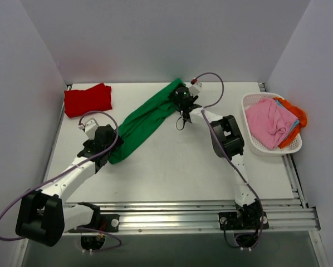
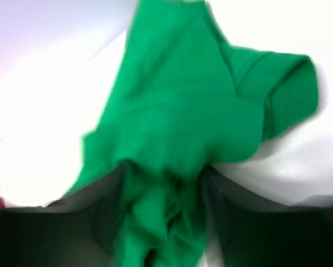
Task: Fold and stack the t-shirts
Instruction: Fold the tshirt
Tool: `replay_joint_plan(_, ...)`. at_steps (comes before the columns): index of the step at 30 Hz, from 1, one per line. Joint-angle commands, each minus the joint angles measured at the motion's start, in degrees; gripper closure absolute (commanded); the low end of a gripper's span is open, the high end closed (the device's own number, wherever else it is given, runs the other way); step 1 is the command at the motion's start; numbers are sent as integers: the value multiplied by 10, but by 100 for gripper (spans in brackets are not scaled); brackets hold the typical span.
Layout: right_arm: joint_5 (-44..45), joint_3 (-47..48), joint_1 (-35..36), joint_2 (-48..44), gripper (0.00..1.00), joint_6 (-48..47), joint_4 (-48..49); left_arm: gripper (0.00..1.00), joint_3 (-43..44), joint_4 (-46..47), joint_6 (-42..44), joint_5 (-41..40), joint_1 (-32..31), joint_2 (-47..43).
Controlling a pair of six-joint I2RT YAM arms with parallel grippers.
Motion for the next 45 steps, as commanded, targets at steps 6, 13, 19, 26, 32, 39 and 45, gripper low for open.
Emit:
replay_joint_plan(6, -156, 161, -52, 42, 0, -72, 105, 6, 21, 28, 13, -2, -35, 2)
replay_joint_plan(13, -91, -175, 14, -210, 0, -74, 179, 7, 25, 38, 24, -35, -84, -18)
replay_joint_plan(19, -13, -317, 134, -282, 0, -48, 154, 7, 48, 17, 38, -58, -110, -22)
replay_joint_plan(26, 0, -282, 293, -192, 0, 4, 90, 7, 106, -31, 81, -75, -137, -41)
replay_joint_plan(32, -18, -220, 336, -98, 0, 33, 76, 7, 100, -54, 84, -85, -143, -96)
replay_joint_plan(39, -27, -146, 363, -41, 0, 47, 54, 7, 90, -62, 80, -84, -145, -130)
replay_joint_plan(45, -29, -118, 371, -22, 1, 48, 42, 7, 90, -63, 80, -84, -146, -132)
